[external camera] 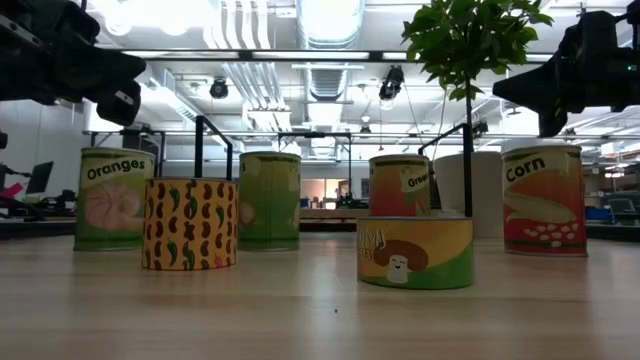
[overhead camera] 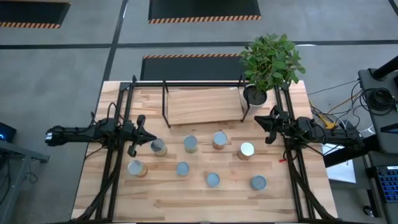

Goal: Pick and place cans onto a shelf

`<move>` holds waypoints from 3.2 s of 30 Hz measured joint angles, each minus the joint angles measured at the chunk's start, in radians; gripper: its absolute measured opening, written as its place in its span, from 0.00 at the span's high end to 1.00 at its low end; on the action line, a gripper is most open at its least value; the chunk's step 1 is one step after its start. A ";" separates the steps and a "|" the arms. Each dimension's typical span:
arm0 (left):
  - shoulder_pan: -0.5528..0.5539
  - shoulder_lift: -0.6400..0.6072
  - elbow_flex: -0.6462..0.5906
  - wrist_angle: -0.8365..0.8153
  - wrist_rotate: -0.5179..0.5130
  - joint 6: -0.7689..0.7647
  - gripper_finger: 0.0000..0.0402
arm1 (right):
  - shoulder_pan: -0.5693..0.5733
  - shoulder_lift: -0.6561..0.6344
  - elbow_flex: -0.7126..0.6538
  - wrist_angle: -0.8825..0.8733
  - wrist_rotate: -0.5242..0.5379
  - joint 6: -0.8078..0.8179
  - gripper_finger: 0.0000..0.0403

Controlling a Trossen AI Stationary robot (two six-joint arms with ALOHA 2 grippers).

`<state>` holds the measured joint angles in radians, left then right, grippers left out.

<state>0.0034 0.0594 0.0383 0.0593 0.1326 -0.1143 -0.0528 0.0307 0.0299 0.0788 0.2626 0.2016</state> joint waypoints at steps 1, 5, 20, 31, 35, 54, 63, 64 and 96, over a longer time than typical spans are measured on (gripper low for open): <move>0.000 0.000 0.000 0.000 0.000 0.000 1.00 | 0.000 0.000 0.000 0.000 0.000 0.000 0.94; 0.000 0.000 0.000 0.000 0.000 0.000 1.00 | 0.000 0.000 0.000 0.000 0.000 0.000 0.94; 0.000 0.000 0.000 0.000 0.000 0.000 1.00 | 0.000 0.000 0.000 0.000 0.000 0.000 0.94; 0.000 0.000 0.000 0.000 0.000 0.000 1.00 | 0.000 0.000 0.000 0.002 0.000 0.000 0.94; 0.000 0.000 0.000 0.000 0.000 0.000 1.00 | 0.000 0.000 0.000 0.008 0.000 0.000 0.94; -0.003 0.011 -0.005 0.622 -0.066 -0.438 1.00 | 0.000 0.000 0.000 0.040 0.053 0.430 0.94; -0.003 0.022 -0.005 0.713 -0.253 -0.293 1.00 | 0.000 0.020 0.048 0.145 -0.073 0.141 0.94; -0.003 0.029 -0.005 0.734 -0.255 -0.276 1.00 | 0.000 0.026 0.054 0.143 -0.085 0.113 0.94; -0.046 1.132 1.056 -0.769 -0.031 -0.619 1.00 | 0.000 0.064 0.190 0.135 -0.297 -0.518 0.94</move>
<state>-0.0429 1.1916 1.0941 -0.7098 0.1011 -0.7336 -0.0528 0.0944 0.2195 0.2140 -0.0339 -0.3163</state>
